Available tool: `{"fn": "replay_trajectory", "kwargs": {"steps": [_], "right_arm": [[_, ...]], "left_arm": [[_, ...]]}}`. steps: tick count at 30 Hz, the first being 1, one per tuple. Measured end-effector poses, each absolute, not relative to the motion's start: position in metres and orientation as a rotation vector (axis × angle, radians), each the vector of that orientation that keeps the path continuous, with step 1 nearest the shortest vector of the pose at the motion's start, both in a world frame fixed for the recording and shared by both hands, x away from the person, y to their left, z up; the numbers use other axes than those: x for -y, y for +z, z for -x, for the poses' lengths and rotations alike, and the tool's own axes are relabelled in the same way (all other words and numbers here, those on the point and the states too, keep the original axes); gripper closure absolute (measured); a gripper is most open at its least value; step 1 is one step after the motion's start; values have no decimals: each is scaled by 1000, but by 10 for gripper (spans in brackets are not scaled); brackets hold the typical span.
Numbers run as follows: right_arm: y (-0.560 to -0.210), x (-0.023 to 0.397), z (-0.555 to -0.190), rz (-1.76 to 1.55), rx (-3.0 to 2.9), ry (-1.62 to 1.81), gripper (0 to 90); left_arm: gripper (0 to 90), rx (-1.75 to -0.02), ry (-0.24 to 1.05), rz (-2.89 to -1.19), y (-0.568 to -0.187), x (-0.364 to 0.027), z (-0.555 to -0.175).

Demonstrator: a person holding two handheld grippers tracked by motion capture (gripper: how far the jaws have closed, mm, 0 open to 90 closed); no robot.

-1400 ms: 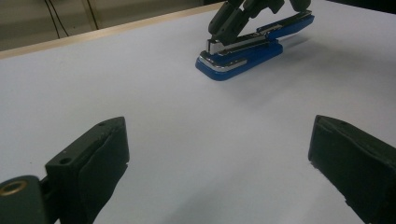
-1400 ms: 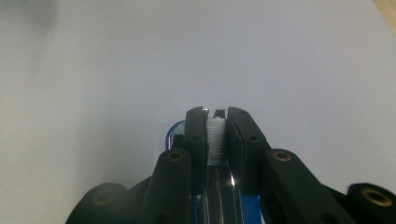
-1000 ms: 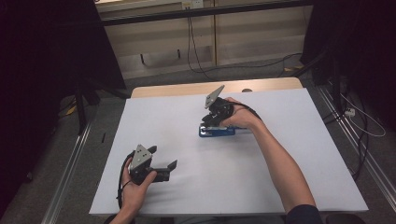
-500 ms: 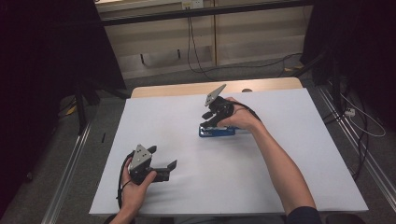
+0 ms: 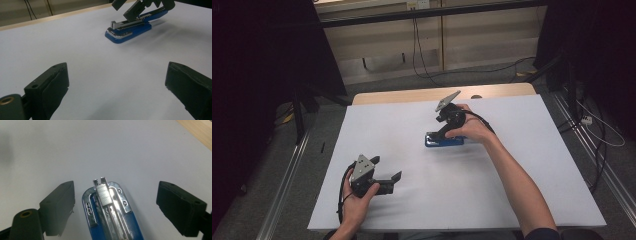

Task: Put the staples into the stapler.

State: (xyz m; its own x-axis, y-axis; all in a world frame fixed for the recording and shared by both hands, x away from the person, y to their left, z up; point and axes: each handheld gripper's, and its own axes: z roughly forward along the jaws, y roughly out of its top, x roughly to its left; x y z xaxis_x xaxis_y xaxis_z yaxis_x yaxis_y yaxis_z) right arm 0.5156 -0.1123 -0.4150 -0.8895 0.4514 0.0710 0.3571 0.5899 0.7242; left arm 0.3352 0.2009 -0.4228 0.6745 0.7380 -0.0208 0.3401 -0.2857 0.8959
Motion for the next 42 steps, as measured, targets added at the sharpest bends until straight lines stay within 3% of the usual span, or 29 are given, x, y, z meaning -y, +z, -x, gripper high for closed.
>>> {"fn": "replay_trajectory", "kwargs": {"steps": [7, 42], "right_arm": [[-413, 121, -512, -803, -2595, 1245, 87], [-420, 170, -474, -1151, -2199, 1292, 70]], "left_arm": [[53, -850, 501, -1884, -423, -202, -335], [53, -896, 507, -1865, -424, -211, -336]]}}
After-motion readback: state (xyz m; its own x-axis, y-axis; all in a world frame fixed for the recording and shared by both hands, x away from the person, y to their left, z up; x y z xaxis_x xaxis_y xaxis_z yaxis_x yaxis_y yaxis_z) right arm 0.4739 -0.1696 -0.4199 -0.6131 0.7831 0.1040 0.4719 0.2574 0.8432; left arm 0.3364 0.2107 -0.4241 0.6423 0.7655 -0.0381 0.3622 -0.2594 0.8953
